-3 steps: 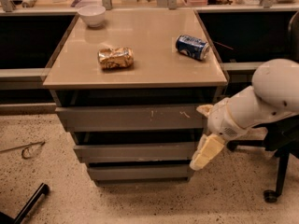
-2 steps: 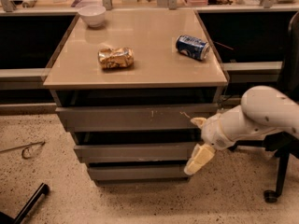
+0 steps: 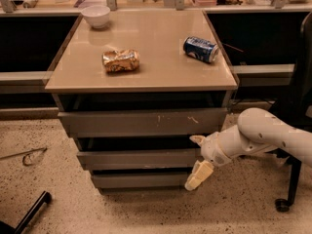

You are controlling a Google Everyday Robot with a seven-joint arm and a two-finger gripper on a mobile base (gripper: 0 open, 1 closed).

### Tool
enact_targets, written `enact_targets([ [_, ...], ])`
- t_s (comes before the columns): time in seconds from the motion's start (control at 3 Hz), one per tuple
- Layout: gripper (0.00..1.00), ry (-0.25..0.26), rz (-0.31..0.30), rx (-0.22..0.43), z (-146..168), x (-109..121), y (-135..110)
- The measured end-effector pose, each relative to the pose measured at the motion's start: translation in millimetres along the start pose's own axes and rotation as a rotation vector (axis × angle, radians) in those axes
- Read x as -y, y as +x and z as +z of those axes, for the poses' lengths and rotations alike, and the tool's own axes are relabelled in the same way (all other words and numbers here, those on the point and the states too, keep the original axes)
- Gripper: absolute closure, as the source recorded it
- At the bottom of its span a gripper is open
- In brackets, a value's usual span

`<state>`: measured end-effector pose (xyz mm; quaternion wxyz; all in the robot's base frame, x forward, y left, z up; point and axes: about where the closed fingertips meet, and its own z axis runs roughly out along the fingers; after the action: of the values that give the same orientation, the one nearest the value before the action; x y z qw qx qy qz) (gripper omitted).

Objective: Open middle drawer

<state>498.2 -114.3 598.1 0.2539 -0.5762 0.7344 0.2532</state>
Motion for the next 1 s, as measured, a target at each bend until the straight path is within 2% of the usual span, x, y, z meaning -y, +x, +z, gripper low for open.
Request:
enact_targets([
  [0.33, 0.00, -0.015, -0.011, 0.006, 18.1, -3.0, 1.7],
  [0.67, 0.00, -0.017, -0.058, 0.018, 65.0, -4.3, 11.8],
  [1.0, 0.00, 0.067, -0.109, 0.043, 106.7, 10.9, 13.7],
])
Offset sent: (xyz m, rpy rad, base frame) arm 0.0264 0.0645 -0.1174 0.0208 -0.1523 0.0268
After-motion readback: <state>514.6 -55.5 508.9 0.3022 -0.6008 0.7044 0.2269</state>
